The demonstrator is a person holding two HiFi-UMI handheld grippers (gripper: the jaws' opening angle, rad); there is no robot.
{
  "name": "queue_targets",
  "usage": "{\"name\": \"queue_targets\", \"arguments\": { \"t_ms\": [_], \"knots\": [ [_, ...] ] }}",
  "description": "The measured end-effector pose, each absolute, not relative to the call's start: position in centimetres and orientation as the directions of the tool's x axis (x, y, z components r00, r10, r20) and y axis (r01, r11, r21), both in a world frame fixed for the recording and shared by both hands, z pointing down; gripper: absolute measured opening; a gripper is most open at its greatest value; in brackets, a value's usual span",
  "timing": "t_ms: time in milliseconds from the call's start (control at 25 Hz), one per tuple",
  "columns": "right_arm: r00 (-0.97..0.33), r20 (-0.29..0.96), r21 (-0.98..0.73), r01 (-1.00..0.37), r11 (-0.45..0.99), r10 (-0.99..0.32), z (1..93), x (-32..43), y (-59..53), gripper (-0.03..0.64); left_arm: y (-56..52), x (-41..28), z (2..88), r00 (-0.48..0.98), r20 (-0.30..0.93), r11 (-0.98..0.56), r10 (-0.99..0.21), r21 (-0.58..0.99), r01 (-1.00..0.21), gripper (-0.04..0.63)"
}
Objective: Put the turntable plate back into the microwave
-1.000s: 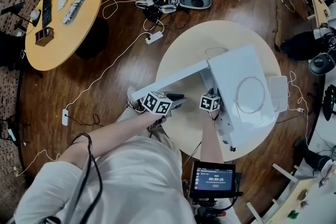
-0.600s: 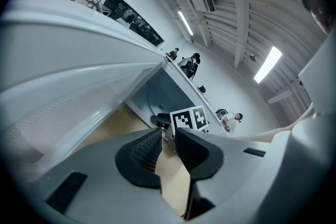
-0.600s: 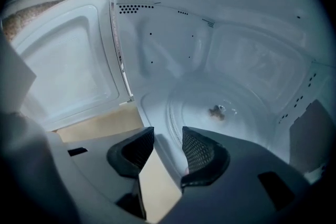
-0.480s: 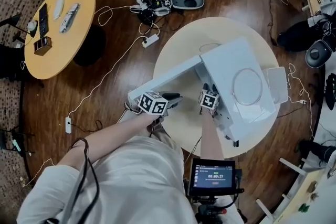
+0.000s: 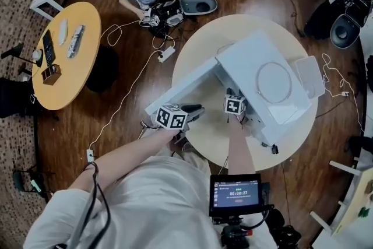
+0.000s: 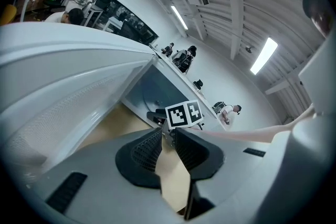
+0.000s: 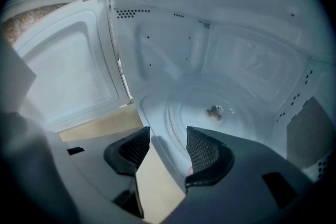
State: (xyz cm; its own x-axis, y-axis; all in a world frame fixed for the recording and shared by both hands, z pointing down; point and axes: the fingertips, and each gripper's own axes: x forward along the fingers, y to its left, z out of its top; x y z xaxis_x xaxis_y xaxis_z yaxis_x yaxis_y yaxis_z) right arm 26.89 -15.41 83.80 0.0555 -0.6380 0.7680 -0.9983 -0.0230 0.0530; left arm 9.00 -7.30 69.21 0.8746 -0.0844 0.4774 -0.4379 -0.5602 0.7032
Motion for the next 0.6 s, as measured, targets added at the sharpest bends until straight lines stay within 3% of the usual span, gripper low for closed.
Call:
{"name": "queue_targets", "arguments": {
  "t_ms": [200,440,600],
  "knots": [
    [0.088,0.692,0.067,-0.996,-0.057,-0.716,80.6,24.6,-14.2,0.195,-7.6,9.5,67.8,0.899,0.437,-0.609,-0.045,0.701,-0.371,0.084],
    [0.066,0.670,0.102,-0.995,0.003,-0.739,76.7,19.3,-11.1,0.195,-7.5,10.3,64.1,0.943,0.333,-0.662,0.013,0.709,-0.241,0.084],
    [0.155,0.594,0.113,-0.988,-0.109,-0.789,71.7,17.4,-8.5,0.195,-7.3,9.6,61.1,0.962,0.269,-0.681,0.055,0.715,-0.161,0.084]
  ]
}}
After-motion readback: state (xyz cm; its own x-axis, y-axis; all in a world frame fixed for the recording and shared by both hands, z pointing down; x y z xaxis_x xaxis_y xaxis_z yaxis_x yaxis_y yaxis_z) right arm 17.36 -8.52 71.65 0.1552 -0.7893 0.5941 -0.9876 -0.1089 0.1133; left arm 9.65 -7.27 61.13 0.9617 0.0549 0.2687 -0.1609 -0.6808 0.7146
